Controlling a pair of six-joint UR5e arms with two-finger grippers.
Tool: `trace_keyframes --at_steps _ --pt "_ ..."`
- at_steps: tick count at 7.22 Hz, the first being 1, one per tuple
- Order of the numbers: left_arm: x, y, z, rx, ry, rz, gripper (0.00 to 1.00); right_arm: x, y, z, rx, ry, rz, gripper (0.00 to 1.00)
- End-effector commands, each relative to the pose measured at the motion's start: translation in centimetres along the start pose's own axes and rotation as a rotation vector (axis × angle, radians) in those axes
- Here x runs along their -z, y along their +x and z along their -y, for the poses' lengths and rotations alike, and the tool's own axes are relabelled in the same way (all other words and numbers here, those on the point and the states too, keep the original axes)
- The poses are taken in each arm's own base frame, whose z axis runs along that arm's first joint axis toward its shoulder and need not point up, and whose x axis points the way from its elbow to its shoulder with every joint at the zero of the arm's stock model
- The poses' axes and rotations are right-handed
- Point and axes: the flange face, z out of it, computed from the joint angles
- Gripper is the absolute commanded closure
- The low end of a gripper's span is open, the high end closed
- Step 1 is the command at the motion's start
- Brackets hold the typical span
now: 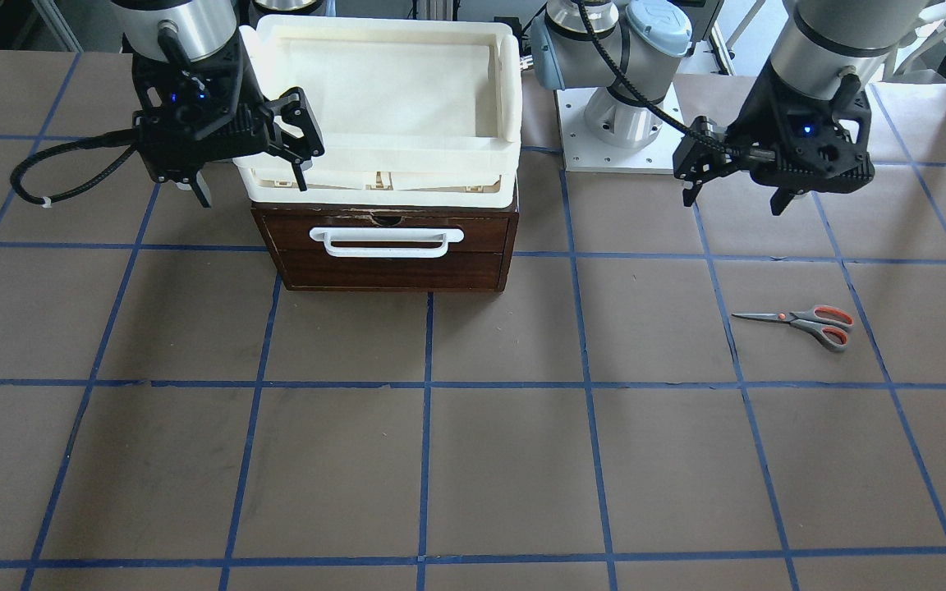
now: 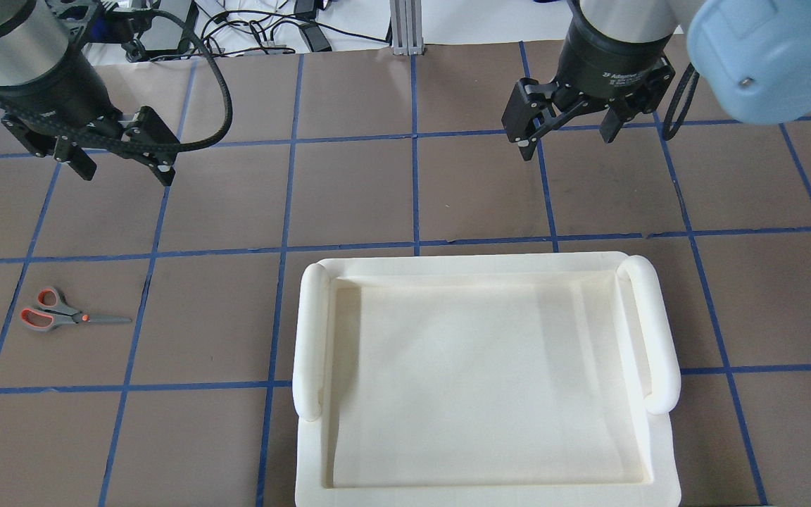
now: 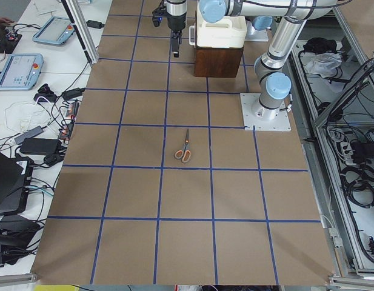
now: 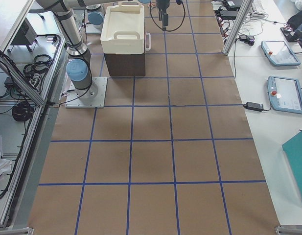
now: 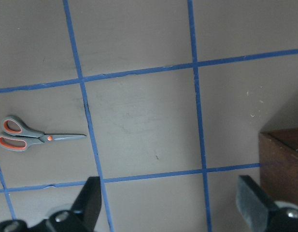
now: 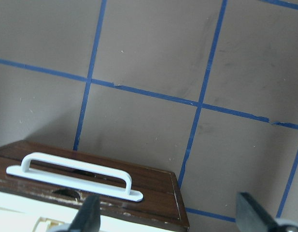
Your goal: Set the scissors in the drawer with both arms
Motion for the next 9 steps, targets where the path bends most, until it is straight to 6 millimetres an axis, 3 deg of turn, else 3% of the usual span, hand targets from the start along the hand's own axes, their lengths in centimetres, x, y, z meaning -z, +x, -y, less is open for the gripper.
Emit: trace_keyframes --at_steps 1,2,4,5,7,9 --pt "-1.8 -5.5 -1.4 -0.258 -0.058 -0.009 0.0 -4.1 -2.1 1.0 0.276 -0.086 0.028 0.0" --pt "-2.8 -8.4 -2.3 -0.322 -0.089 -0.01 0.0 -6.1 -3.2 2.0 0.399 -0.112 0.04 0.0" --pt "-6.6 -12.2 -4.3 -0.506 -0.136 -0.087 0.0 -10.3 -6.5 4.4 0.674 -0.121 0.057 0.0" --pt "-8.2 -14.2 -5.2 -0.582 -0.143 -0.127 0.0 -11.5 -7.1 4.7 0.859 -0.124 0.104 0.0" --pt "-12.1 -19.0 -6.0 -0.741 -0.122 -0.151 0.0 -14.3 -7.7 4.7 1.065 -0.116 0.232 0.0" --pt "-16.3 -21.8 -5.7 -0.829 -0.082 -0.094 0.01 -17.3 -8.9 4.4 1.189 -0.155 0.257 0.0"
